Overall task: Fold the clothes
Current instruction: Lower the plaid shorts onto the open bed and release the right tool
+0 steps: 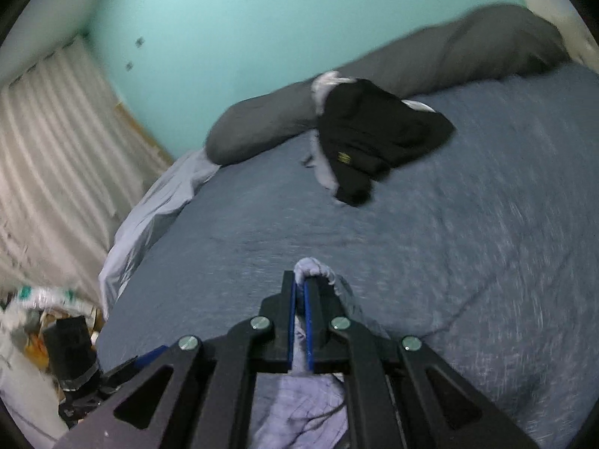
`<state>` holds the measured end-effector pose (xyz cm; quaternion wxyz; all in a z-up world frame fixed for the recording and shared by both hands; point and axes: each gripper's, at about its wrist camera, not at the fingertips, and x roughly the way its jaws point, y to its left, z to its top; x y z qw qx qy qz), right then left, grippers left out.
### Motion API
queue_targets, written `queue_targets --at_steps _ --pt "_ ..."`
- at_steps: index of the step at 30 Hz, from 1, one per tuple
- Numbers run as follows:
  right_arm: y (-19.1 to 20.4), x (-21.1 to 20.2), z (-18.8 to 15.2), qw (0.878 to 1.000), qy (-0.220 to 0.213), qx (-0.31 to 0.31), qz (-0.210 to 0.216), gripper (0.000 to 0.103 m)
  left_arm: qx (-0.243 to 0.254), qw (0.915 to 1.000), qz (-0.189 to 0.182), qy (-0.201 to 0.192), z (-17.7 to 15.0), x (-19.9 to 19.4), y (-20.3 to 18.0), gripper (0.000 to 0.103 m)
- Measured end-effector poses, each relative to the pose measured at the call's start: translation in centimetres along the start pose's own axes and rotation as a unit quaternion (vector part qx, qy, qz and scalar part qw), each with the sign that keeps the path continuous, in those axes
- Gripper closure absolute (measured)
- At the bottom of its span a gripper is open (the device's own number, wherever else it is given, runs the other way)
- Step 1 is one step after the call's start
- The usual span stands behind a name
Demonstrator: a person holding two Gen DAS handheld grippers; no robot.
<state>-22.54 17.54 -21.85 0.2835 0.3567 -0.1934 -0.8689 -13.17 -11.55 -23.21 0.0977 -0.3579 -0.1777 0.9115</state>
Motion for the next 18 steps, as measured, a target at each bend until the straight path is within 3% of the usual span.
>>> queue_targets --at_steps 6,8,9,13,18 --pt "-4.6 1.4 -2.6 0.998 0.005 0.054 -0.022 0.095 0.011 0.9997 0.004 0.021 -1.2 3.6 0.5 0.0" --pt "-5.9 1.4 -3.5 0.997 0.008 0.074 -0.033 0.064 0.015 0.9996 0.005 0.024 -1.4 4.2 0.5 0.0" --pt "-6.6 1.1 -3.9 0.996 0.006 0.086 -0.036 0.06 0.018 0.9995 0.006 0.024 -1.5 4.3 0.3 0.0" --pt "-8.8 -0.4 -5.6 0.992 -0.009 0.124 -0.037 0.059 0.024 0.9995 0.007 0.021 -1.6 4.4 -0.3 0.0" --pt "-10.4 -1.4 -6.7 0.984 0.012 0.173 -0.036 0.059 0.034 0.999 0.019 0.022 -1.8 4.9 -0.9 0.0"
